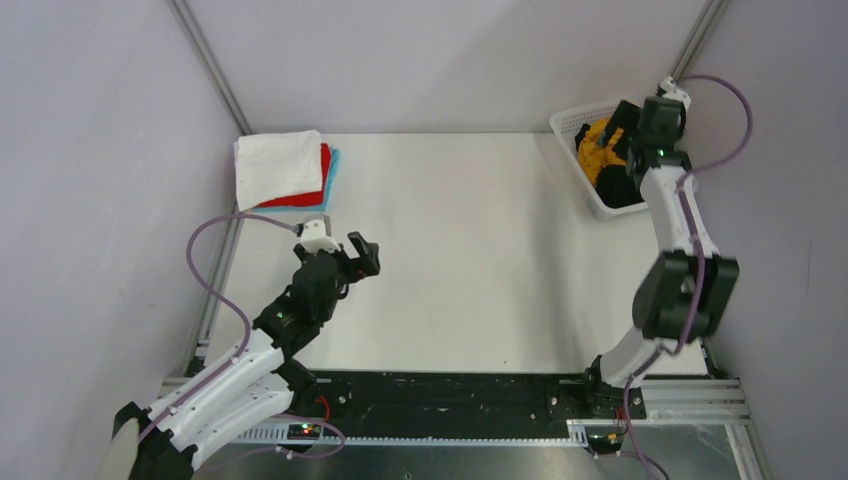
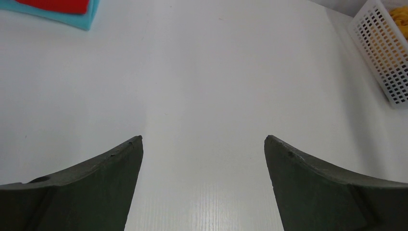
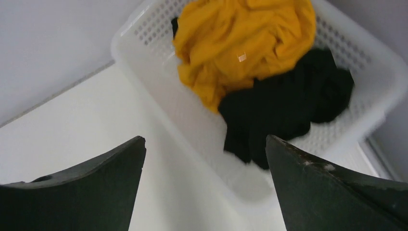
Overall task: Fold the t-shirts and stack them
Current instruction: Grab crumpled tshirt from bin with the right arm
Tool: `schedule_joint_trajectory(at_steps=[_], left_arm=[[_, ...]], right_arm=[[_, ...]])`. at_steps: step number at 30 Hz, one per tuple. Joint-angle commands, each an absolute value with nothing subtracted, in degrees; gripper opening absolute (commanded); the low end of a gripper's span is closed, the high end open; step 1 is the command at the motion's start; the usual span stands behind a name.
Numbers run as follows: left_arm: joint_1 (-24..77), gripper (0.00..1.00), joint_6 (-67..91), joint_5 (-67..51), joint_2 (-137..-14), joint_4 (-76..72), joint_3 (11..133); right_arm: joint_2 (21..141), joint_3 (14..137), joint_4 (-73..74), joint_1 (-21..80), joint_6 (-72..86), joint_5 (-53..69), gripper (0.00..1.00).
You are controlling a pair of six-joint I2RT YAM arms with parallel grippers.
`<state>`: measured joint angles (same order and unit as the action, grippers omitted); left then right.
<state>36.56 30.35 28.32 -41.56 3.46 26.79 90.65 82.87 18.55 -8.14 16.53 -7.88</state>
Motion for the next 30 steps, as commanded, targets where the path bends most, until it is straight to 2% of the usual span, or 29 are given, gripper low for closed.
schedule_joint_trajectory(at_steps=[1, 5, 8, 17, 19, 26, 28, 30], left_arm=[[35.63, 1.0, 29.06, 29.95, -41.0, 0.59, 26.18], [35.11, 1.0, 29.45, 31.06, -40.96, 0.53, 25.5], [34.69, 1.0, 29.69, 31.32, -41.11, 0.5, 25.61], [34.31, 1.0, 31.01, 33.34, -40.53, 1.2, 25.09], [34.19, 1.0, 31.62, 33.81, -40.14, 1.89, 25.05], [34.19, 1.0, 32.59, 32.53, -38.88, 2.46, 25.58], [34.18, 1.0, 32.68, 32.03, -38.34, 2.8, 25.72], [34.18, 1.0, 32.69, 31.61, -37.68, 3.12, 25.75]], right_arm=[[105.03, 99.56, 19.95, -8.38, 9.03, -9.71, 0.99], [123.5, 117.6, 25.4, -8.84, 11.55, -12.16, 1.0], [130.37, 126.57, 26.22, -8.87, 16.01, -12.76, 0.99], [142.58, 132.01, 17.24, -9.41, 19.72, -13.39, 0.98], [144.19, 132.84, 15.37, -9.79, 19.92, -12.88, 0.91], [142.45, 132.72, 7.88, -10.71, 22.2, -11.23, 0.33], [140.12, 132.88, 6.85, -10.72, 21.82, -10.98, 0.23], [137.1, 132.93, 6.04, -10.72, 21.24, -10.27, 0.2]])
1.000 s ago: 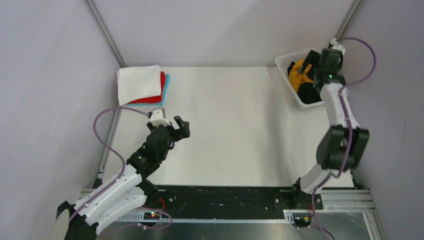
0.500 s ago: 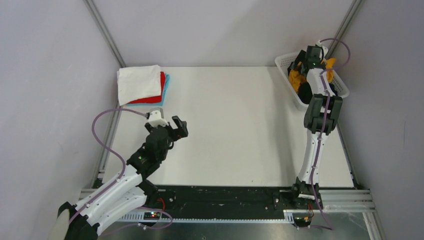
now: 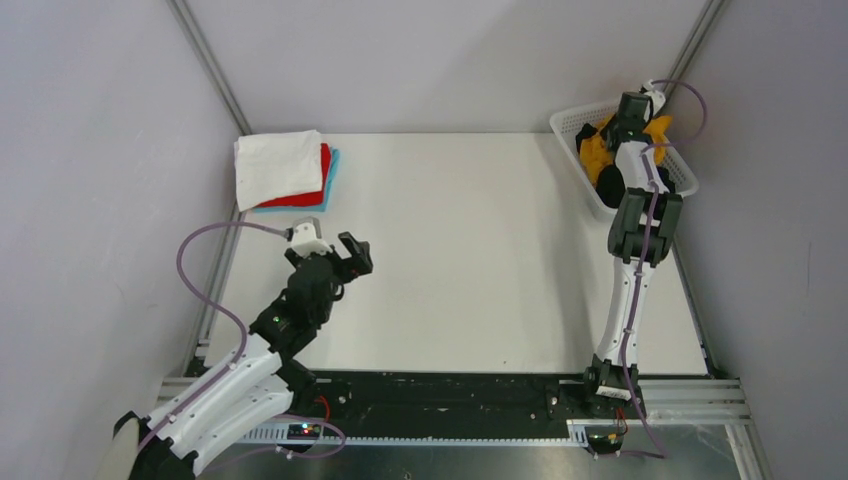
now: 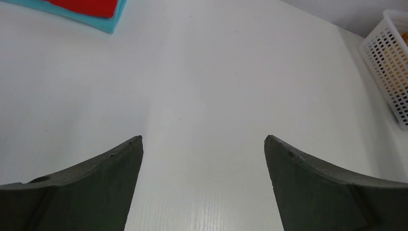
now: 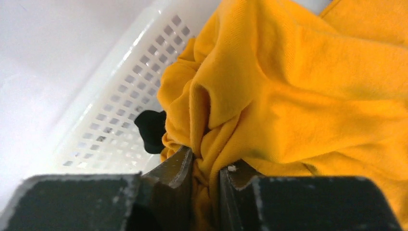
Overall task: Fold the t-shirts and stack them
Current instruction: Grab crumpled tshirt from bin with the right arm, then move the tshirt to the center of the board
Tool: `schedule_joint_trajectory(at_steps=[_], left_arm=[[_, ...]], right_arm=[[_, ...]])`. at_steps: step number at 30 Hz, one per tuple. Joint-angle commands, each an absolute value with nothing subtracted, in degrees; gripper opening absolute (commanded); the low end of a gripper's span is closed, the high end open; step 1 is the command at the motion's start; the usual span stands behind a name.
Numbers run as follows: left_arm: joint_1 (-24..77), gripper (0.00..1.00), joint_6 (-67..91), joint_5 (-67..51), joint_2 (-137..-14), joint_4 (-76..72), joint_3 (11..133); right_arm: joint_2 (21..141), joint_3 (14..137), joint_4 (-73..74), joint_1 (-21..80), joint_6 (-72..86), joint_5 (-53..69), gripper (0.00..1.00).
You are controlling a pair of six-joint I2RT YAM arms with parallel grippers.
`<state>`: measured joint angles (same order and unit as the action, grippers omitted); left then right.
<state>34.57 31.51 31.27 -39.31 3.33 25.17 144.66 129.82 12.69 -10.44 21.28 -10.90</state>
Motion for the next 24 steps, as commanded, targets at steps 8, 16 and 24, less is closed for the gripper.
schedule_joint_trajectory(at_steps=[8, 16, 24], left_arm=[[34.17, 1.0, 33.04, 31.37, -34.13, 4.73, 25.4], [34.13, 1.0, 33.81, 28.19, -30.03, 6.24, 24.99], [34.19, 1.0, 36.64, 29.19, -24.03, 12.95, 24.98]], right_arm=[[122.44, 132.8, 4.44, -10.66, 20.28, -5.71, 0.04], [108.2, 136.96, 11.73, -7.25, 27.22, 14.13, 0.0], [92.41, 131.38, 19.34, 10.98, 24.12, 22.01, 0.0]])
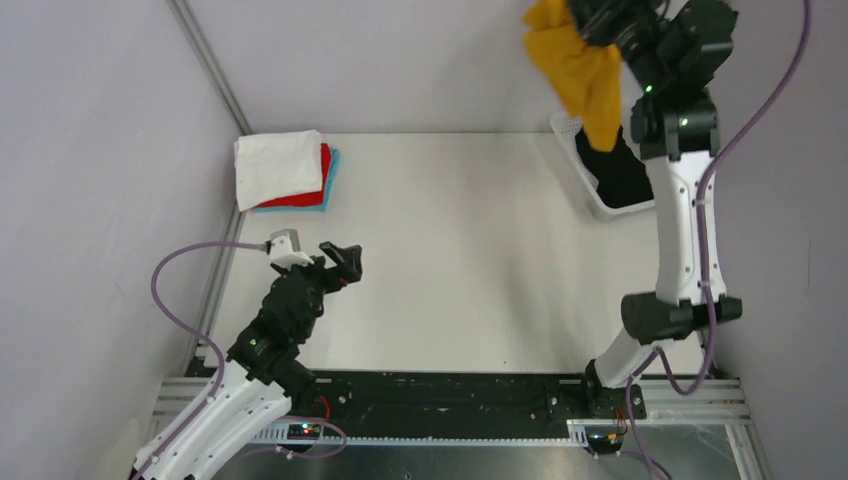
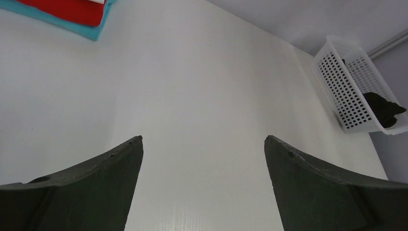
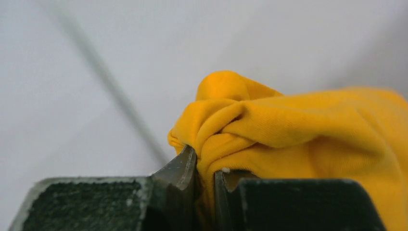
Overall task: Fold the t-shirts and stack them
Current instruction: Move the tshirt to the center of the board
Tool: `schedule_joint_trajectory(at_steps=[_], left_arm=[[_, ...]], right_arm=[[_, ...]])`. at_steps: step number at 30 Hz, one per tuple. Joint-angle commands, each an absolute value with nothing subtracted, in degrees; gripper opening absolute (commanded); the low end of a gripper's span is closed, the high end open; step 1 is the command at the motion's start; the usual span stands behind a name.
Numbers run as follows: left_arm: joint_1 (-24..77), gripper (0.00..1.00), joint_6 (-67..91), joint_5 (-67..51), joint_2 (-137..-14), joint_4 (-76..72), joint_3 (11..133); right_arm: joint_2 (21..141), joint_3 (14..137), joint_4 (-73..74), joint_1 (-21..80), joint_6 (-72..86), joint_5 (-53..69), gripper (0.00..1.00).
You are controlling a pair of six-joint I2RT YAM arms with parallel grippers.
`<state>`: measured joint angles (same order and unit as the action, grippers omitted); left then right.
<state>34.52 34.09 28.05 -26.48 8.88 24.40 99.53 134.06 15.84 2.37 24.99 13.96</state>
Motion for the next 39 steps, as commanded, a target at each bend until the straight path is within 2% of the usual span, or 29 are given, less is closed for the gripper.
schedule_joint_trajectory(at_steps=[1, 6, 11, 13, 15, 16, 18, 20, 23, 25, 34, 39], left_arm=[[34.19, 1.0, 37.53, 29.58, -23.21, 14.77, 25.43], [34.15, 1.0, 39.85, 30.5, -20.86, 20.05, 26.21], [34.17, 1.0, 41.56, 31.26, -19.08, 23.02, 25.67], [34.19, 1.0, 41.71, 31.81, -18.84, 23.89, 25.58], [34.18, 1.0, 41.82, 32.49, -19.11, 24.51, 25.46], [34.18, 1.0, 41.9, 32.68, -19.63, 24.6, 25.38], [34.16, 1.0, 42.11, 32.92, -21.1, 24.76, 25.37], [34.14, 1.0, 42.4, 32.8, -23.48, 24.73, 25.71], [34.13, 1.0, 42.32, 31.08, -28.25, 24.69, 26.49], [34.17, 1.0, 42.28, 29.59, -30.99, 24.61, 27.0], [34.17, 1.0, 42.1, 20.03, -39.82, 20.57, 27.81], [34.1, 1.0, 42.06, 16.17, -45.23, 16.68, 29.0]], right_arm=[[91.34, 128.34, 18.94, 12.3, 25.12, 23.09, 0.0], [83.74, 114.81, 16.01, 19.34, 30.97, 31.48, 0.0], [78.78, 90.86, 4.43, 19.27, 38.6, 40.21, 0.06], [77.69, 81.43, 4.44, 18.22, 37.1, 38.41, 0.17], [78.64, 73.91, 8.74, 17.01, 32.27, 33.83, 0.38], [80.63, 70.62, 11.05, 16.1, 28.79, 29.55, 0.59], [84.11, 67.19, 16.08, 14.81, 25.7, 22.39, 0.77], [86.45, 65.51, 19.03, 13.97, 24.37, 15.87, 0.9], [85.38, 65.22, 21.75, 15.16, 22.78, 3.74, 0.98], [82.98, 65.16, 23.44, 17.55, 21.09, -4.67, 0.99], [70.95, 58.99, 30.8, 33.81, 20.49, -27.74, 0.99], [71.26, 52.99, 18.65, 41.95, 7.28, -14.85, 0.99]])
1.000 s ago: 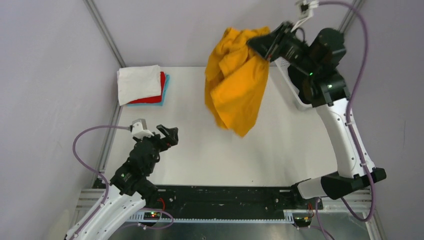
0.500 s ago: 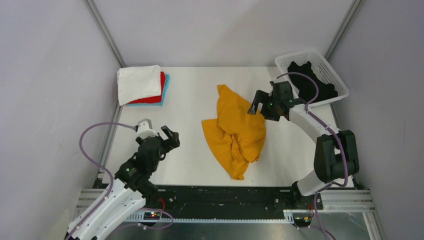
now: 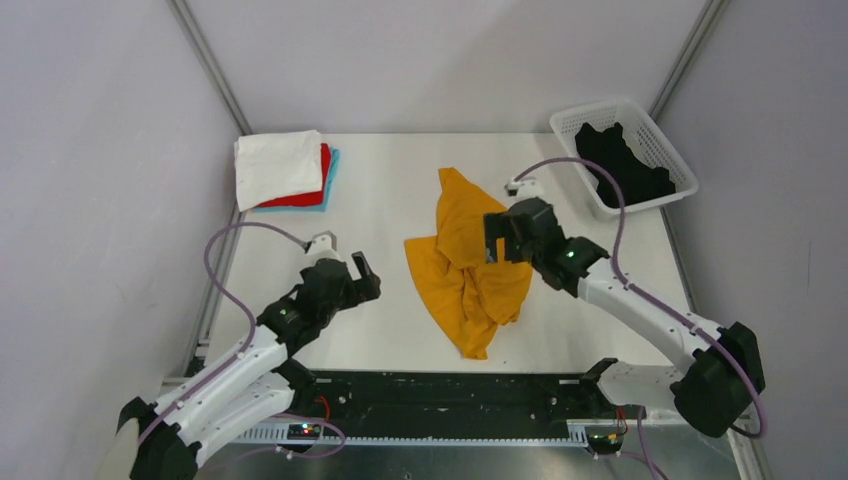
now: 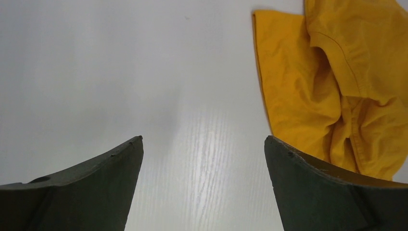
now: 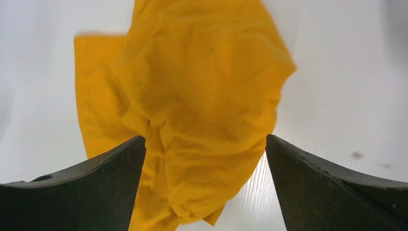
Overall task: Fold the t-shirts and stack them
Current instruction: Move the tshirt to the center of the board, then flatten out the tshirt
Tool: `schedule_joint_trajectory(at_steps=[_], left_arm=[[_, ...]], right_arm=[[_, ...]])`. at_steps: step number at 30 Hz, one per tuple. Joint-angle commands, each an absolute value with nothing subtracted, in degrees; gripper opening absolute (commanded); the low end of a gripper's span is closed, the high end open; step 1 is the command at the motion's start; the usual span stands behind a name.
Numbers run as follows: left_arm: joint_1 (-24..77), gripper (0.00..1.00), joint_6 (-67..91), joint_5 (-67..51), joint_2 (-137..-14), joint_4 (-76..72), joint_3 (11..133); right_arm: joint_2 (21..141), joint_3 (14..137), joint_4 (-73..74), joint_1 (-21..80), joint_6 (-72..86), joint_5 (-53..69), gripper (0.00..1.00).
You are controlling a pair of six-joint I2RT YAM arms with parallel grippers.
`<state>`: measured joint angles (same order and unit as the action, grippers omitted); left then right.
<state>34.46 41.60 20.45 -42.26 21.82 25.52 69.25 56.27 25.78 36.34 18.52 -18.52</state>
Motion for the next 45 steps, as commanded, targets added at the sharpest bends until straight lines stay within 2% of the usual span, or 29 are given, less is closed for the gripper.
schedule_joint_trajectory(at_steps=[1, 7, 11, 13, 17, 18, 20, 22, 28, 32, 33, 36, 40, 45], left_arm=[[34.1, 1.0, 42.09, 15.91, -46.42, 16.47, 29.14], [34.1, 1.0, 42.26, 15.89, -47.74, 15.97, 28.54], [33.89, 1.0, 42.44, 16.33, -48.27, 15.88, 28.15], [33.8, 1.0, 42.38, 16.47, -48.61, 15.9, 28.32], [33.66, 1.0, 42.33, 17.08, -49.78, 15.81, 28.77], [33.66, 1.0, 42.22, 17.1, -50.48, 15.77, 28.97], [33.6, 1.0, 42.13, 17.06, -51.94, 15.46, 29.92], [33.61, 1.0, 42.03, 16.93, -53.58, 15.06, 30.63], [33.6, 1.0, 40.96, 13.21, -61.73, 12.54, 35.19], [35.0, 1.0, 39.57, 6.7, -69.32, 10.49, 39.86], [35.73, 1.0, 39.05, 5.3, -71.58, 10.13, 40.5], [40.51, 1.0, 37.82, 3.8, -76.09, 9.44, 43.82], [47.56, 1.0, 37.03, -0.71, -82.63, 9.46, 47.07], [56.71, 1.0, 35.41, -4.99, -86.1, 9.69, 49.46]], right_arm=[[72.5, 53.02, 18.02, 42.99, 2.92, -13.62, 0.99], [86.6, 58.64, 21.22, 45.8, -5.09, -19.93, 0.98], [93.34, 61.88, 22.73, 45.34, -4.44, -22.91, 0.89], [96.52, 62.44, 21.83, 44.84, -3.82, -23.75, 0.8], [95.91, 63.29, 19.49, 44.5, -1.74, -25.32, 0.51], [95.15, 63.24, 19.02, 44.49, -0.92, -25.97, 0.32], [92.39, 63.21, 17.68, 44.41, 0.52, -28.2, 0.1], [89.46, 63.2, 17.69, 44.01, 2.61, -30.25, 0.04], [80.85, 61.55, 21.98, 39.52, 9.89, -27.73, 0.05], [72.91, 56.93, 21.62, 30.73, 17.8, -16.43, 0.06], [71.7, 54.64, 21.14, 29.03, 20.07, -10.41, 0.06], [67.21, 50.01, 18.8, 20.42, 23.69, 2.67, 0.06], [64.47, 45.95, 18.55, 15.38, 25.51, 5.89, 0.06], [64.04, 45.32, 19.18, 13.92, 25.16, 6.35, 0.06]])
